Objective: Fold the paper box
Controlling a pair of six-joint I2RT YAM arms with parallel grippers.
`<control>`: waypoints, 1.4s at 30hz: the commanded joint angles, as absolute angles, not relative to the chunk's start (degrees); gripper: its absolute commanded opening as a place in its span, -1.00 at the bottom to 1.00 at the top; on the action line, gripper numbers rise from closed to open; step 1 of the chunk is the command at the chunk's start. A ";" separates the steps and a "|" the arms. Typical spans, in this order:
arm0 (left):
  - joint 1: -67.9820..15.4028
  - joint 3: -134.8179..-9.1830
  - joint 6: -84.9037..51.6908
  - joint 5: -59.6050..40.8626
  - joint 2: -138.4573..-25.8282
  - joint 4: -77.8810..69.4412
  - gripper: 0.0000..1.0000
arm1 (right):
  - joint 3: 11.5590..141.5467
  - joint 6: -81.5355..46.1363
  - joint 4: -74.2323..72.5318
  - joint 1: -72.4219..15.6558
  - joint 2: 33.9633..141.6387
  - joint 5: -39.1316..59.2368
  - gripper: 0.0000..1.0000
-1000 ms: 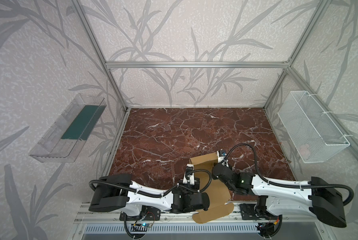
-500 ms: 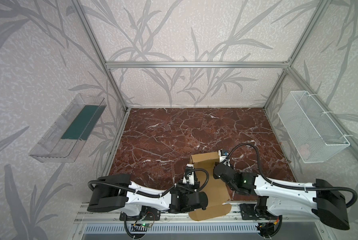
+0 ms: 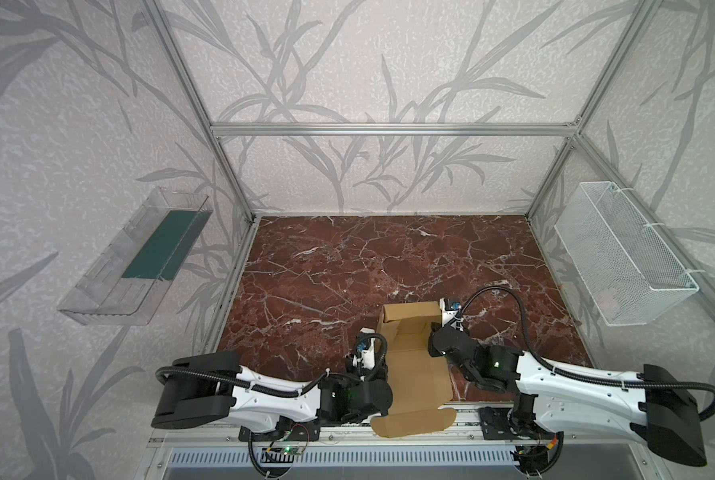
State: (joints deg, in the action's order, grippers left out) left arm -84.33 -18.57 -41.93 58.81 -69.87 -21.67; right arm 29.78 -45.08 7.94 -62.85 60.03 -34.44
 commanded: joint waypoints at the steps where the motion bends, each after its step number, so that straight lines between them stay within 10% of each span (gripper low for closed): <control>1: -82.32 -15.60 -34.82 52.56 -66.74 -31.28 -0.10 | 30.41 -44.44 8.57 -62.75 58.97 -34.25 -1.00; 42: -76.38 -21.12 -31.87 47.20 -73.36 -31.29 -0.48 | 32.17 -45.00 9.36 -65.58 59.67 -33.69 -1.00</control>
